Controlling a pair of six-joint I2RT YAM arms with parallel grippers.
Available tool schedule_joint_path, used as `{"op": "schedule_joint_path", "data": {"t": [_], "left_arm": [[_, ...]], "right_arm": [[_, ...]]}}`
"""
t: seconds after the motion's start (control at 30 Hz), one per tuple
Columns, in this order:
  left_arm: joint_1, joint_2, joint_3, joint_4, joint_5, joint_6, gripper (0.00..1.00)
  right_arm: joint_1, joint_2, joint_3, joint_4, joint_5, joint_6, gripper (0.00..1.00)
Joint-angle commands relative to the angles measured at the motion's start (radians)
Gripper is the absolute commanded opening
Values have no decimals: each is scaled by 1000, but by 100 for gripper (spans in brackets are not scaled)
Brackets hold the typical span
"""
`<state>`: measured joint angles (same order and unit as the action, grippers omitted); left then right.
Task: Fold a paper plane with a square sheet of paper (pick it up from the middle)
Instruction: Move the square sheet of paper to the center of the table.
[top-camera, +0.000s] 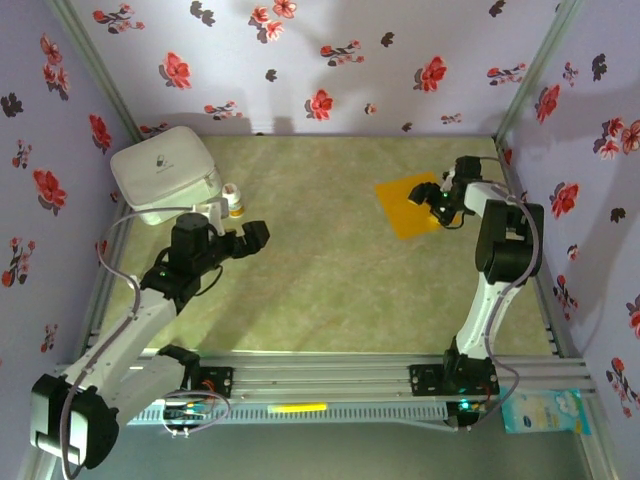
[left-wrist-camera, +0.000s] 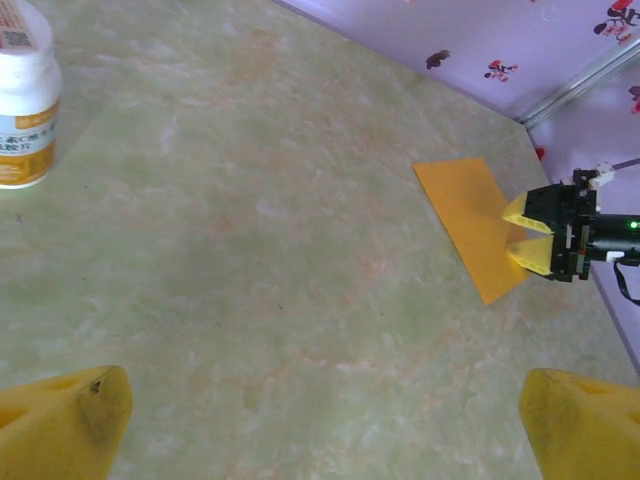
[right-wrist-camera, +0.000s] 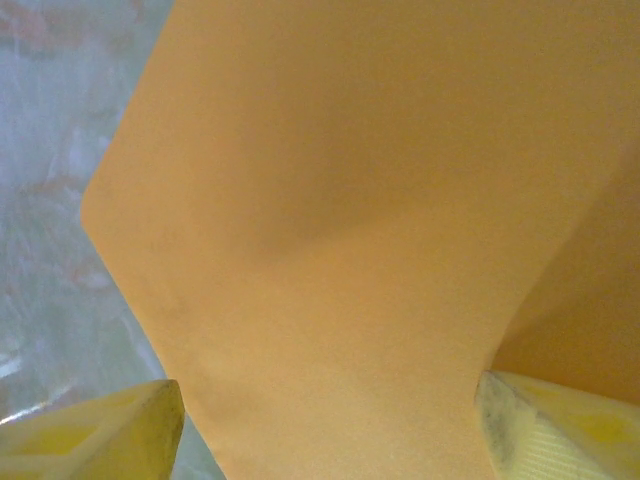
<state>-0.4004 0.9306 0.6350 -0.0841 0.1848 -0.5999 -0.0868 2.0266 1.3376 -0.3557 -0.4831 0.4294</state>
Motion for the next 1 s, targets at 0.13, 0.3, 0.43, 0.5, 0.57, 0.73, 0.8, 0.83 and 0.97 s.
{"op": "schedule_joint_path", "data": {"t": [0.13, 0.3, 0.43, 0.5, 0.57, 0.73, 0.8, 0.83, 0.97], "left_arm": [[-44, 6, 31, 9, 5, -56, 100], [-63, 25, 41, 4, 4, -83, 100], [-71, 31, 51, -12, 4, -93, 100], [-71, 32, 61, -36, 0, -83, 100], [-71, 31, 75, -65, -12, -72, 100], [-71, 47, 90, -120, -53, -39, 100], [-74, 68, 103, -128, -42, -52, 100], [-77, 81, 109, -128, -39, -62, 100], [-121, 158, 155, -129, -40, -77, 100]], "right_arm": [[115, -66, -184, -76, 60, 56, 78], [176, -178, -345, 0, 89, 196, 78], [222, -260, -458, 100, 97, 340, 78], [253, -304, -506, 138, 100, 409, 78], [284, -355, -537, 180, 88, 449, 78], [293, -434, -509, 155, 77, 418, 79], [291, -416, -445, 101, 61, 325, 79], [290, -395, -414, 68, 58, 284, 79], [279, -279, -277, -39, 20, 152, 78]]}}
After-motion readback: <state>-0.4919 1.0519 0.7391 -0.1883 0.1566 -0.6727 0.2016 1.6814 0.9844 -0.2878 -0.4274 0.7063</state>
